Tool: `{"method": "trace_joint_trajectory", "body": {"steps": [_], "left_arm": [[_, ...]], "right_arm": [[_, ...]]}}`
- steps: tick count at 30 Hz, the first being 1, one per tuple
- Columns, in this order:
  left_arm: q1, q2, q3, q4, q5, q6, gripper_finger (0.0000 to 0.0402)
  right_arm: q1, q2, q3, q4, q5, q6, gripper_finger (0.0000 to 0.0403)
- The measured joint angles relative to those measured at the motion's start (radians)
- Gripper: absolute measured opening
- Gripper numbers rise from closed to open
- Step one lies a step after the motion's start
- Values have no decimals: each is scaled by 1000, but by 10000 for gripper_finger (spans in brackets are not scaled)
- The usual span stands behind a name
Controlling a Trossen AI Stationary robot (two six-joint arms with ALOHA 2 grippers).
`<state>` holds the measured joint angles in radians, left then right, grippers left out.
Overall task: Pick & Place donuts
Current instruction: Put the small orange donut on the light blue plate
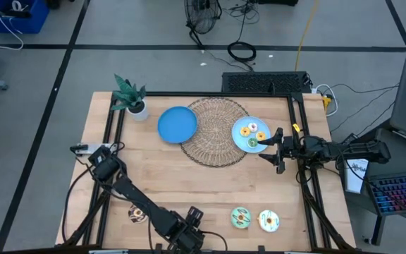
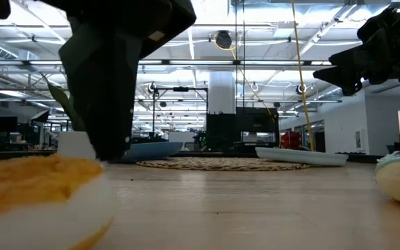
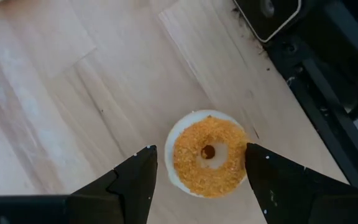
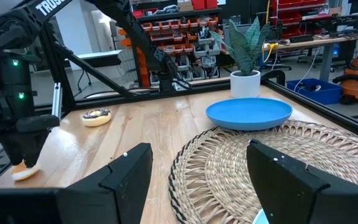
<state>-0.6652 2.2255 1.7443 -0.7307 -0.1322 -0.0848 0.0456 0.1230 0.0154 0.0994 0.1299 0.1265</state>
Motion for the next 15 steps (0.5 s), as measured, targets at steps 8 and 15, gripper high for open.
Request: {"method": "trace_joint_trajectory", "body": {"steps": [8, 15], "left_arm": [[5, -13, 0, -6, 49, -84, 244], [11, -13, 0, -6, 76, -162, 244]], "right_arm": [[0, 0, 0, 0, 0, 0, 242], [0, 0, 0, 0, 0, 0, 242]]}}
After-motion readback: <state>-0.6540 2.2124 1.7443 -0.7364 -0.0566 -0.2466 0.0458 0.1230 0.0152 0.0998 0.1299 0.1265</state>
